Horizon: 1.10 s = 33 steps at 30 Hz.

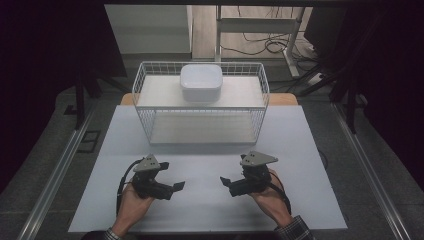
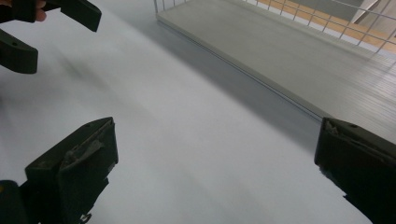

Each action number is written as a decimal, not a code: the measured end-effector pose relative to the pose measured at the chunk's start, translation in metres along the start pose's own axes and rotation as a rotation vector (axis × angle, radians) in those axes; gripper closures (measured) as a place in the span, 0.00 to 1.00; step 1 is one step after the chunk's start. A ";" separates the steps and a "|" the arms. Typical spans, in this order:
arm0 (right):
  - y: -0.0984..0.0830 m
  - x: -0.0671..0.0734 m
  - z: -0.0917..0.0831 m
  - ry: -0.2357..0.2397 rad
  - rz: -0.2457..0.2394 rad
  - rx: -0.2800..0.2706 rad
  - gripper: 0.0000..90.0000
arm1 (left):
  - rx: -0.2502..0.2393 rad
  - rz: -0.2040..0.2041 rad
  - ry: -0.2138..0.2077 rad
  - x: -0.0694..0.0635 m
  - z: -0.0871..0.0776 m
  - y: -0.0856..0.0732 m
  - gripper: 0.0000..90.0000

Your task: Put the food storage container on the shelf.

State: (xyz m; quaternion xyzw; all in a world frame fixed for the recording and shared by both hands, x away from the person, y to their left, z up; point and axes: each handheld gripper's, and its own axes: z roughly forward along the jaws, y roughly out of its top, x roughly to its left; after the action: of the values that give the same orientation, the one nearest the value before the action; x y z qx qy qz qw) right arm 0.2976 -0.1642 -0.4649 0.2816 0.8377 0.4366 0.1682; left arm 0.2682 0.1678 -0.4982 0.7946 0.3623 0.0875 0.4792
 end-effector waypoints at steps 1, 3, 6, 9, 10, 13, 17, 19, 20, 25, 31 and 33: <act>-0.002 0.000 -0.001 -0.006 -0.004 0.000 0.00 | 0.005 -0.006 0.005 0.001 -0.002 -0.004 0.05; -0.005 0.001 -0.004 -0.017 -0.012 0.001 0.00 | 0.012 -0.009 0.015 0.001 -0.004 -0.009 0.05; -0.009 0.001 -0.007 -0.023 -0.013 0.002 0.00 | 0.015 -0.009 0.026 0.001 -0.007 -0.012 0.05; -0.015 0.002 -0.014 -0.034 -0.026 -0.010 0.00 | 0.015 -0.008 0.037 0.001 -0.012 -0.016 0.05; -0.015 0.002 -0.014 -0.034 -0.026 -0.010 0.00 | 0.015 -0.008 0.040 0.001 -0.013 -0.018 0.05; -0.019 0.003 -0.020 -0.039 -0.026 -0.018 0.00 | 0.017 -0.012 0.050 0.001 -0.018 -0.022 0.05; -0.027 0.003 -0.029 -0.054 -0.012 -0.018 0.00 | 0.021 -0.014 0.076 0.001 -0.027 -0.031 0.05; -0.029 0.002 -0.031 -0.058 -0.008 -0.017 0.00 | 0.023 -0.018 0.082 0.002 -0.030 -0.033 0.05; -0.031 0.002 -0.033 -0.061 -0.001 -0.016 0.00 | 0.024 -0.020 0.088 0.002 -0.032 -0.035 0.05; -0.041 -0.002 -0.043 -0.085 0.018 -0.013 0.00 | 0.029 -0.038 0.121 0.007 -0.044 -0.046 0.05; -0.051 -0.007 -0.052 -0.117 0.042 -0.004 0.00 | 0.024 -0.056 0.159 0.012 -0.057 -0.055 0.05; -0.055 -0.009 -0.055 -0.130 0.046 -0.002 0.00 | 0.027 -0.061 0.168 0.012 -0.060 -0.058 0.05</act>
State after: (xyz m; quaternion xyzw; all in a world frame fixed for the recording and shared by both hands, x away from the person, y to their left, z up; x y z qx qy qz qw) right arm 0.2580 -0.2304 -0.4785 0.3282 0.8178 0.4223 0.2124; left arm 0.2194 0.2340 -0.5174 0.7794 0.4263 0.1342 0.4391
